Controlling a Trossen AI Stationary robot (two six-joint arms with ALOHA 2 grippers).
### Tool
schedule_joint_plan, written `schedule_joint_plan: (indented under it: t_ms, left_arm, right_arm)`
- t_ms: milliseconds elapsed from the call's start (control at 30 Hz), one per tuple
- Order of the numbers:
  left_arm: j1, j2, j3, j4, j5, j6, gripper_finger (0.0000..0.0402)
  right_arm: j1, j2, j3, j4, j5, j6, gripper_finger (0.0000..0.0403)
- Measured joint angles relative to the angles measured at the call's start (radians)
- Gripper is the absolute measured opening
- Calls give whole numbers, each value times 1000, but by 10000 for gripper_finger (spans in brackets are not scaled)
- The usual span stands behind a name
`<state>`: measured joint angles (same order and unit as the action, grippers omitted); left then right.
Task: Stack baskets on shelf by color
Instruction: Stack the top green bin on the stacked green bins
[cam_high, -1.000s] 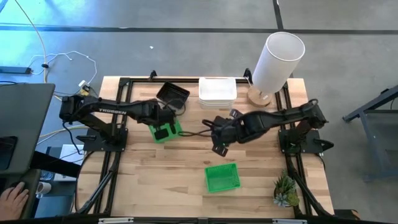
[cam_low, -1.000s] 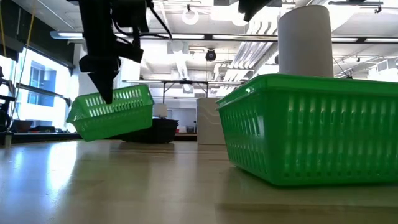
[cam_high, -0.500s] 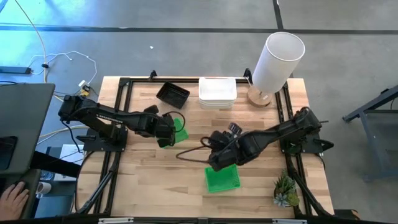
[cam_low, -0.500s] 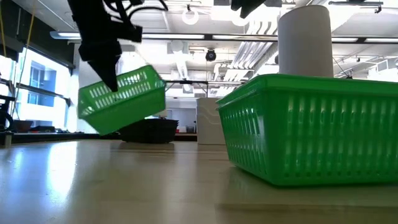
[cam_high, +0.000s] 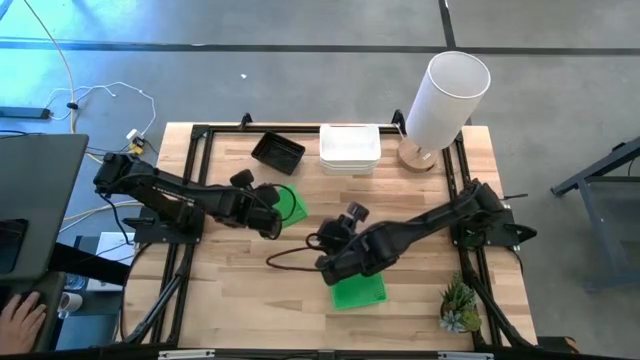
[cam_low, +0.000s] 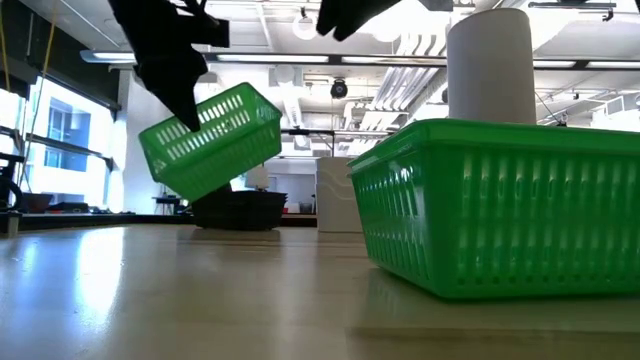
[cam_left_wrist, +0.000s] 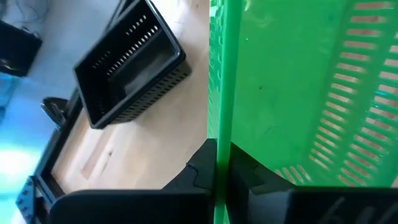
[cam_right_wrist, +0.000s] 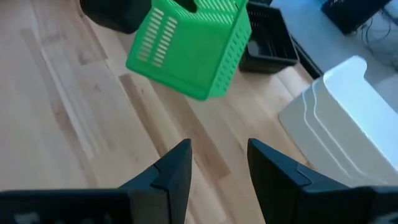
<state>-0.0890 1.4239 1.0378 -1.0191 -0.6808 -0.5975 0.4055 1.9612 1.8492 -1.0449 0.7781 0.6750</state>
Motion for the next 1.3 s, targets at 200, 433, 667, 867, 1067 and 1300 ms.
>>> schedule_joint_plan:
  t_ms: [200,433,667,867,1067,1300]
  left_arm:
    - [-21,0,0,3,-95,13,0]
    - [-43,0,0,67,-154,23,0]
    - [-63,0,0,143,-203,60,0]
    - [-63,0,0,158,-230,78,0]
    - [-71,0,0,185,-251,79,0]
    - [-106,0,0,257,-249,127,0]
  right_arm:
    - [-32,20,0,83,42,-96,144]
    - [-74,24,0,189,24,-230,157]
    - [-113,24,0,233,21,-283,191]
    - [-151,24,0,242,-29,-284,197]
    - [-190,24,0,240,-73,-278,197]
    - [-227,24,0,208,-126,-211,185]
